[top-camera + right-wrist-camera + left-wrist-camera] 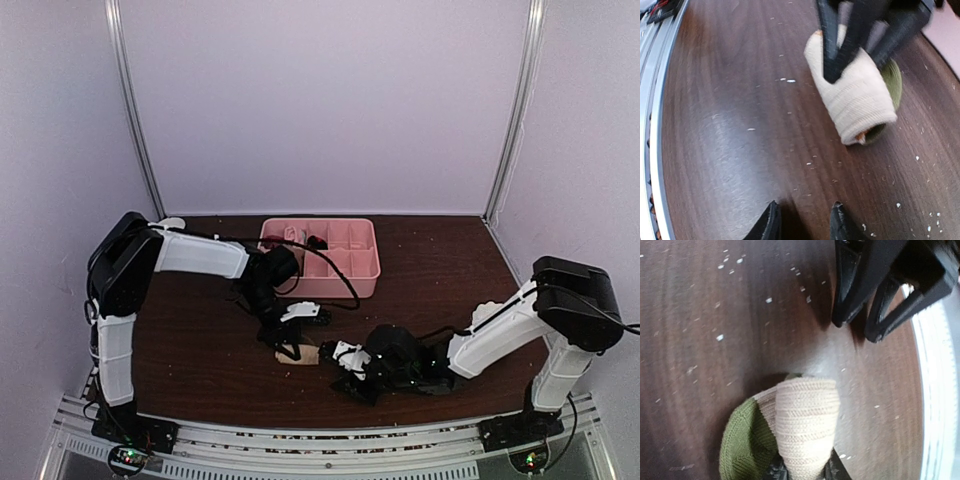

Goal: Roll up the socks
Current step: Roll the sock at the center of the board.

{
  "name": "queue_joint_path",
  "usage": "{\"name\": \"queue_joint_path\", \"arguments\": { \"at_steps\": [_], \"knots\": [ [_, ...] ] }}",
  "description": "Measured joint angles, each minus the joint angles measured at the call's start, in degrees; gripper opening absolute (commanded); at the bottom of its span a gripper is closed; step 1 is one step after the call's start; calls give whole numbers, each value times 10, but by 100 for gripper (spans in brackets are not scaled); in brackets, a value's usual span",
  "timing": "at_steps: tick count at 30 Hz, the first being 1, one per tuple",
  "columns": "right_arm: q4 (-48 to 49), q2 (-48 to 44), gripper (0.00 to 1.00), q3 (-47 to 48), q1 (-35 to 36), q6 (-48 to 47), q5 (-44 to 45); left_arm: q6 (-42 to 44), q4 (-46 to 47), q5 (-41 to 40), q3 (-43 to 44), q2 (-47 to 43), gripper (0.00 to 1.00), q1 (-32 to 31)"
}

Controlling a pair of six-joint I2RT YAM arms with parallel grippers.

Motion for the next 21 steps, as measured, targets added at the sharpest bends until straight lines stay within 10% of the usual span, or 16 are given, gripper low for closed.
{"name": "queue_joint_path", "arguments": {
  "at_steps": [16, 21],
  "knots": [
    [-68, 26, 33, 125, 52, -148, 126, 27, -76, 78, 17, 43, 22, -27],
    [-67, 54, 27, 141, 30, -138, 82, 26, -69, 78, 13, 43, 42, -30]
  ]
}}
